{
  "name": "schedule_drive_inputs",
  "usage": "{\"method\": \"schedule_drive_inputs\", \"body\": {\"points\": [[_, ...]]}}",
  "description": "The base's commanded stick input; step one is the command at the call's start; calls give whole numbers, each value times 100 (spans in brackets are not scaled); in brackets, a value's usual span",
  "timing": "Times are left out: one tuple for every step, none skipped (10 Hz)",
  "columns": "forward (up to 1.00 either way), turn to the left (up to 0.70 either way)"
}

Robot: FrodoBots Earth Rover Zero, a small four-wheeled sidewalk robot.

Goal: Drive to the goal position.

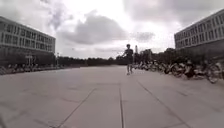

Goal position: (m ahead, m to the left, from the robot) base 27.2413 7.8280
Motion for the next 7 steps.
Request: {"method": "schedule_drive_inputs", "body": {"points": [[70,0],[70,0],[70,0],[70,0],[70,0],[70,0],[70,0]]}}
